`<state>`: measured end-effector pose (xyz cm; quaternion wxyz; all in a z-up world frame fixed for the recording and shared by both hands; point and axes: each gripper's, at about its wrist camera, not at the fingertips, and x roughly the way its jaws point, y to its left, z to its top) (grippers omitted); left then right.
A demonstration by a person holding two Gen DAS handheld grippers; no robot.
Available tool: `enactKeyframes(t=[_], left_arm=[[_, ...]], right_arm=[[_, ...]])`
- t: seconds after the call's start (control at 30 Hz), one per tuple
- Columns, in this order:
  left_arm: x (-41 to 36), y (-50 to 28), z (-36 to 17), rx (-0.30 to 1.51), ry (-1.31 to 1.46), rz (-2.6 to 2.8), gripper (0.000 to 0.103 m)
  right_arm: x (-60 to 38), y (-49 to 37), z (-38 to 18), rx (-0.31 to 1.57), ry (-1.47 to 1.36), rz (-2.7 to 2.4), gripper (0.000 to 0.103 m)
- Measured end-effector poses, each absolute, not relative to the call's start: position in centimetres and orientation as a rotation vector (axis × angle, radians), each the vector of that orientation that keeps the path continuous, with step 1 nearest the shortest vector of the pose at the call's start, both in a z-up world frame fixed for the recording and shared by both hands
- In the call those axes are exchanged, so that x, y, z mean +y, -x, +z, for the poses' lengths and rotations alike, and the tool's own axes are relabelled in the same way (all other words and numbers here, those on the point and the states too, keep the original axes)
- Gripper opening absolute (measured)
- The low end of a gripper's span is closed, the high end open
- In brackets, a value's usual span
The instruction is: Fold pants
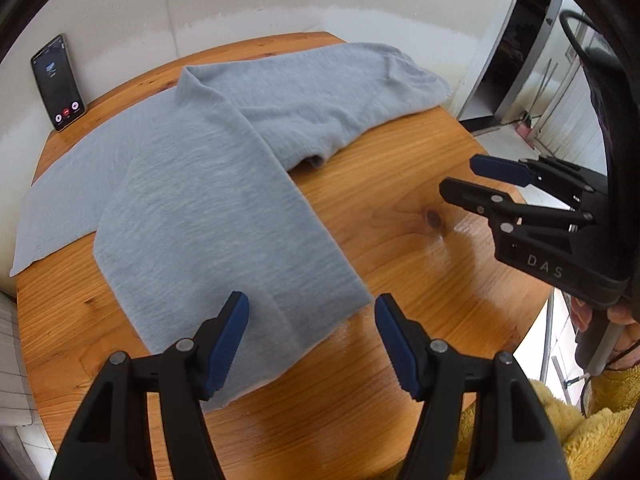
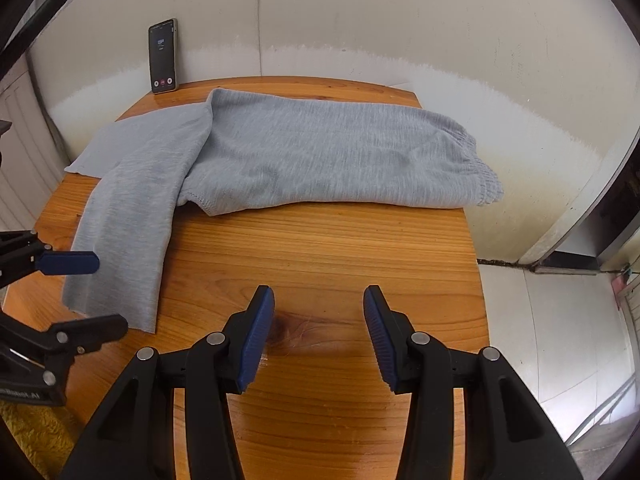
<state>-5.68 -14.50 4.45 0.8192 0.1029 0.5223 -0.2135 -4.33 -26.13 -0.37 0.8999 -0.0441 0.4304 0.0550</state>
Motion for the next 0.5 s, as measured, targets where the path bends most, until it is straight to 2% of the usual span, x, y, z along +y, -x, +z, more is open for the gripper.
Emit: enactKeyframes(t=[0.43, 0.5], left_arm=[[-16.1, 5.5, 2.8, 1.094, -0.284, -0.374, 0.07], [-16.0, 5.4, 2.8, 1.093, -0.274, -0.377, 0.065]], right_arm=[[-26.0, 5.3, -1.0, 0.898, 0.053, 0.127, 0.047], [-25.9, 5.2, -1.0, 0.896, 0.043, 0.138, 0.047]])
